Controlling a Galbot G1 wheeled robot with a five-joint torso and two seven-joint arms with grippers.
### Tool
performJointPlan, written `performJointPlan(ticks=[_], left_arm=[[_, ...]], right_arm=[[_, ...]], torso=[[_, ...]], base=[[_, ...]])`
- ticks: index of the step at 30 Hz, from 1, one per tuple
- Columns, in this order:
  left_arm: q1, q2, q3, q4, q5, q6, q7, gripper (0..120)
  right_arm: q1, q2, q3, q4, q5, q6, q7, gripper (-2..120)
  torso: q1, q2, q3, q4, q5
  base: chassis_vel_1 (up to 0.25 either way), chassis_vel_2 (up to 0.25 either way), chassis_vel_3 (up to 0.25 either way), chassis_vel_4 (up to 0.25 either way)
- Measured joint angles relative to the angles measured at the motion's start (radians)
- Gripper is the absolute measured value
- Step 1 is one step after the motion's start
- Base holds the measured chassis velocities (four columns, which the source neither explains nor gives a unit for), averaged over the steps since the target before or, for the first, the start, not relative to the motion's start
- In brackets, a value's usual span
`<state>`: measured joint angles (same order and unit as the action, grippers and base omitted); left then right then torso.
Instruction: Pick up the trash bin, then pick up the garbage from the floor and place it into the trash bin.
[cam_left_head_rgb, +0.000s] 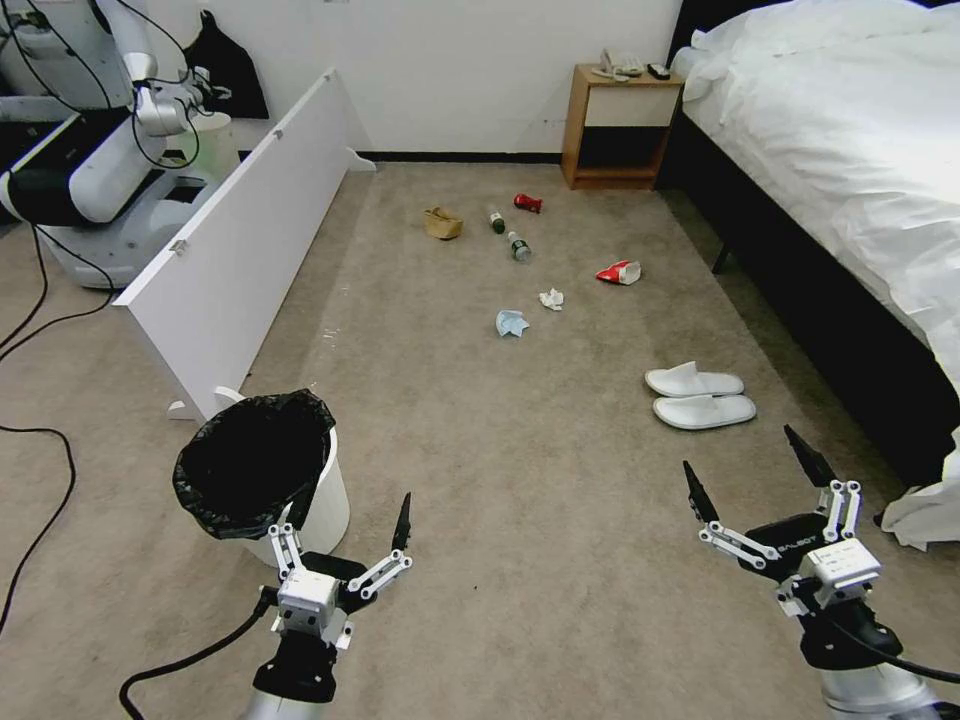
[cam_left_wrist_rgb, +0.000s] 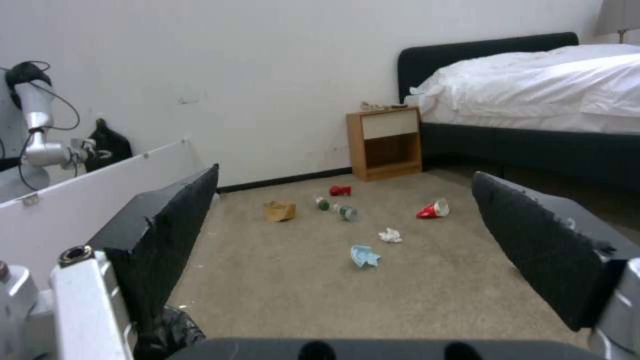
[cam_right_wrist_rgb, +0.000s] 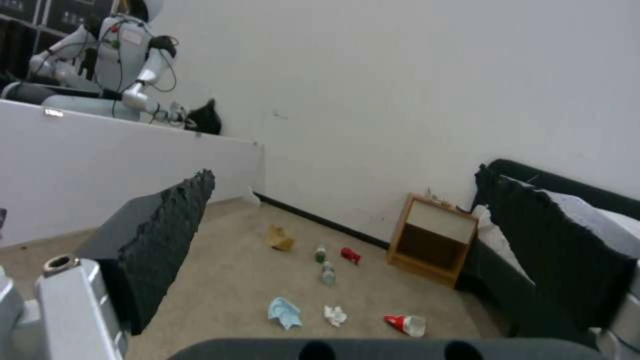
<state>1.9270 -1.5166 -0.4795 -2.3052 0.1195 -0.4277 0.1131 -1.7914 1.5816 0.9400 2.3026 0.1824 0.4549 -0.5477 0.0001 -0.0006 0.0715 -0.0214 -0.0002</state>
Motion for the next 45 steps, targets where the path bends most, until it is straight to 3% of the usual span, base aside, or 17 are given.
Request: performJointPlan(ticks=[24,39,45], left_arm=[[-0.01,0.002,0.004,0.016,-0.012,0.0,-0.002,100],[-0.021,0.0,-0.003,0.027,-0.016,0.003,-0.002,100],[-0.021,-0.002,-0.003,0.03,-0.015,0.003,-0.002,100]], right_arm=[[0.006,0.016,-0.006,-0.01,0.001,-0.006,-0.005,100],[0.022,0.009,-0.007,-0.025,0.018,0.001,-0.009,100],[0.022,0.006,-0.007,-0.026,0.021,0.006,-0.01,100]], torso=[[0.0,0.0,0.0,0.0,0.0001],[0.0,0.0,0.0,0.0,0.0],[0.0,0.0,0.0,0.0,0.0004]], base=[[0.002,0.002,-0.003,-0.002],[0.185,0.206,-0.173,-0.212],[0.055,0.071,-0.074,-0.048]])
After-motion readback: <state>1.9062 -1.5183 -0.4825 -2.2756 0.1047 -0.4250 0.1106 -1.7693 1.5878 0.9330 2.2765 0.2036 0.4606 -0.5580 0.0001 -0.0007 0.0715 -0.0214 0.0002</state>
